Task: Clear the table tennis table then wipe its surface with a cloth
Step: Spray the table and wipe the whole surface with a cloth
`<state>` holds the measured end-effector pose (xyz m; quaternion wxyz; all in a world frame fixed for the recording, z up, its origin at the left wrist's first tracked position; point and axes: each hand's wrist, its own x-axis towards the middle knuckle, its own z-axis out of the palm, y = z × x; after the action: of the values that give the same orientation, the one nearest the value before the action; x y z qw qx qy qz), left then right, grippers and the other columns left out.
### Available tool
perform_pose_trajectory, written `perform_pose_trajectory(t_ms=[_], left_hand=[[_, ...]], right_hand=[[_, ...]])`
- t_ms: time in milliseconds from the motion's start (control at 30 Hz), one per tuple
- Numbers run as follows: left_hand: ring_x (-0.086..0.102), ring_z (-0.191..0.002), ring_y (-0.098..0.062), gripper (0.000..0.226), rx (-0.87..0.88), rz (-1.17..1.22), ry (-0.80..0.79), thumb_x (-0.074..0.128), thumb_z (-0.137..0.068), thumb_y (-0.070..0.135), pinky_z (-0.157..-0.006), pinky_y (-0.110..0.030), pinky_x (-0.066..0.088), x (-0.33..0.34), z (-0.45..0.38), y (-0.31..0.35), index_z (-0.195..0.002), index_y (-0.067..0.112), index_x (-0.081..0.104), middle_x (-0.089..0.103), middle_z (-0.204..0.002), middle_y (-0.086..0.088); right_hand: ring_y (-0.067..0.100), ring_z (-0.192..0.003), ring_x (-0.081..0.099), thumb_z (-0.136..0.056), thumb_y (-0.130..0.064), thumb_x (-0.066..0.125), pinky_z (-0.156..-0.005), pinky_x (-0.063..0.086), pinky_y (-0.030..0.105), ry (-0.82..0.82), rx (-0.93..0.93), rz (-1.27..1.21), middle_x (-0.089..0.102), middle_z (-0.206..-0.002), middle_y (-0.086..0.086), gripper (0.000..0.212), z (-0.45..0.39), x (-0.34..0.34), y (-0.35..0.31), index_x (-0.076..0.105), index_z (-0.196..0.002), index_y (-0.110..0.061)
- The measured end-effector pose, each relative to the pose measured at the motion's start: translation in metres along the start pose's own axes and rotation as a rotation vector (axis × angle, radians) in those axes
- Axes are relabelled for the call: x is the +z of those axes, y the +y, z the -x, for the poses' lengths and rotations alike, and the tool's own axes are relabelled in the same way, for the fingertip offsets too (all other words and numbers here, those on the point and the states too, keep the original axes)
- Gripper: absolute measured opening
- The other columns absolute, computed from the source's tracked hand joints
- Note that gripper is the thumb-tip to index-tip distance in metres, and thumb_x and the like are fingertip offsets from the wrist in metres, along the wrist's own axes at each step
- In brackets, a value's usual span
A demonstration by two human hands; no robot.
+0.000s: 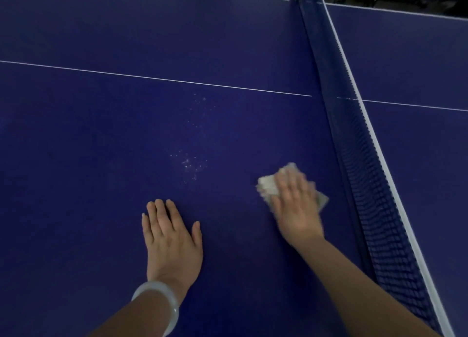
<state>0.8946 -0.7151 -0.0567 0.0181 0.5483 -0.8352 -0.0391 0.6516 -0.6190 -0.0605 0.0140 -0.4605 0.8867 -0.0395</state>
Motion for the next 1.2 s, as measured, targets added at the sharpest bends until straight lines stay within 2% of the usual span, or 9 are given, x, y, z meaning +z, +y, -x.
perform_pose_trajectory(t_ms=[100, 167, 333, 400, 600, 767, 900, 1067, 1200], left_hand=[[0.016, -0.146, -0.04, 0.076, 0.003, 0.01, -0.013, 0.013, -0.097, 0.048, -0.119, -0.054, 0.016, 0.0, 0.0, -0.001, -0.147, -0.008, 0.022, 0.024, -0.153, -0.029], [0.016, -0.146, -0.04, 0.075, 0.003, 0.025, -0.007, 0.014, -0.097, 0.048, -0.119, -0.054, 0.017, 0.001, 0.0, -0.001, -0.147, -0.008, 0.024, 0.025, -0.153, -0.029], [0.007, -0.149, -0.031, 0.067, 0.026, 0.201, 0.035, 0.027, -0.1, 0.047, -0.121, -0.048, 0.011, -0.001, 0.002, -0.009, -0.15, 0.002, 0.025, 0.02, -0.156, -0.021], [0.006, -0.149, -0.027, 0.06, 0.081, 0.343, 0.051, 0.039, -0.1, 0.037, -0.121, -0.047, 0.011, -0.007, 0.003, -0.005, -0.15, 0.006, 0.028, 0.019, -0.157, -0.016], [0.02, -0.147, -0.025, 0.061, 0.467, 0.229, 0.039, 0.029, -0.098, 0.04, -0.118, -0.042, 0.024, -0.001, -0.018, 0.054, -0.148, 0.004, 0.033, 0.028, -0.155, -0.013], [0.024, -0.146, -0.028, 0.067, 0.492, 0.112, 0.027, 0.021, -0.097, 0.044, -0.119, -0.041, 0.021, 0.004, -0.073, 0.077, -0.147, 0.002, 0.034, 0.031, -0.154, -0.016], [0.014, -0.149, -0.024, 0.069, 0.521, 0.088, 0.006, 0.015, -0.097, 0.046, -0.12, -0.036, 0.01, 0.006, -0.084, 0.079, -0.151, 0.005, 0.023, 0.022, -0.159, -0.012], [0.015, -0.148, -0.02, 0.068, 0.505, 0.106, -0.018, 0.016, -0.097, 0.048, -0.119, -0.035, 0.01, 0.004, -0.085, 0.078, -0.151, 0.009, 0.024, 0.024, -0.158, -0.009], [0.003, -0.149, -0.016, 0.067, 0.503, 0.13, -0.06, 0.014, -0.098, 0.049, -0.119, -0.034, 0.002, 0.0, -0.085, 0.077, -0.153, 0.011, 0.016, 0.014, -0.161, -0.006]], right_hand=[[0.031, -0.149, 0.001, -0.102, -0.044, 0.011, -0.12, -0.001, 0.052, 0.033, 0.334, -0.059, 0.001, -0.163, 0.009, 0.061, 0.0, 0.0, 0.031, 0.009, -0.156, -0.016], [0.032, -0.149, -0.004, -0.103, -0.042, 0.015, -0.12, -0.003, 0.053, 0.025, 0.421, -0.087, -0.001, -0.163, 0.011, 0.059, -0.003, 0.002, 0.017, 0.004, -0.156, -0.016], [0.026, -0.15, -0.006, -0.101, -0.045, 0.006, -0.12, -0.01, 0.044, 0.006, -0.02, -0.005, -0.003, -0.163, 0.006, 0.06, 0.015, 0.007, -0.025, 0.006, -0.155, -0.02], [0.021, -0.149, -0.011, -0.1, -0.047, 0.003, -0.12, -0.011, 0.041, -0.009, -0.065, 0.018, -0.006, -0.163, 0.002, 0.06, 0.014, 0.007, -0.016, 0.004, -0.155, -0.022], [0.021, -0.149, -0.011, -0.097, -0.049, -0.001, -0.121, -0.009, 0.043, -0.005, 0.029, -0.009, -0.006, -0.163, 0.0, 0.062, -0.004, 0.006, -0.004, 0.001, -0.154, -0.025], [0.02, -0.149, -0.013, -0.093, -0.052, -0.006, -0.121, -0.01, 0.043, 0.002, 0.098, -0.046, -0.008, -0.162, 0.0, 0.068, -0.028, 0.004, 0.013, 0.001, -0.155, -0.024], [0.024, -0.149, -0.012, -0.09, -0.052, -0.01, -0.12, -0.013, 0.042, 0.005, 0.165, -0.033, -0.01, -0.162, 0.003, 0.073, -0.059, 0.001, 0.032, 0.0, -0.155, -0.023], [0.027, -0.149, -0.009, -0.102, -0.044, 0.012, -0.12, -0.011, 0.045, 0.0, 0.3, -0.045, -0.007, -0.163, 0.007, 0.06, -0.113, -0.005, 0.052, 0.001, -0.156, -0.019], [0.031, -0.149, -0.011, -0.103, -0.043, 0.013, -0.119, -0.01, 0.049, -0.05, 0.431, -0.1, -0.009, -0.162, 0.01, 0.061, -0.159, -0.01, 0.038, -0.001, -0.156, -0.016]])
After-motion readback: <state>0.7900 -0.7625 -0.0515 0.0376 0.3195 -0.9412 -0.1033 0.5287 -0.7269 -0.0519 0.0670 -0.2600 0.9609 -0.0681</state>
